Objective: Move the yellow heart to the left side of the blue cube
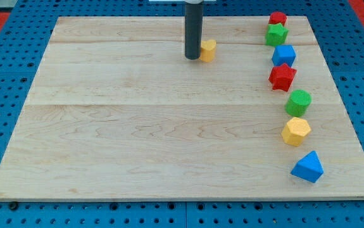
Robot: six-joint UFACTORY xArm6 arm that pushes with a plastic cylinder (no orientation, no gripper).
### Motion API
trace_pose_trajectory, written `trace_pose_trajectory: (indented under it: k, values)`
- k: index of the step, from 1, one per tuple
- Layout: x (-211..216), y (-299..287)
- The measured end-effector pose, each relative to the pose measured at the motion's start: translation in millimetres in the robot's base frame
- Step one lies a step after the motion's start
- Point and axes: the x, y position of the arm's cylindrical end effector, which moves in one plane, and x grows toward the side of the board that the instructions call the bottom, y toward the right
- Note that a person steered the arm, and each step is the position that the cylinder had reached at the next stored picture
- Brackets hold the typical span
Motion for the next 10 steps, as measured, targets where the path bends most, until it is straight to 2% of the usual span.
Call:
trace_pose_trajectory:
  k: [2,3,7,9,10]
  values:
    - [-6.6,65.6]
    - [-30.7,49.5]
    - [-26.5,74.9]
    - [-11.5,123.5]
    - [-11.4,97.5]
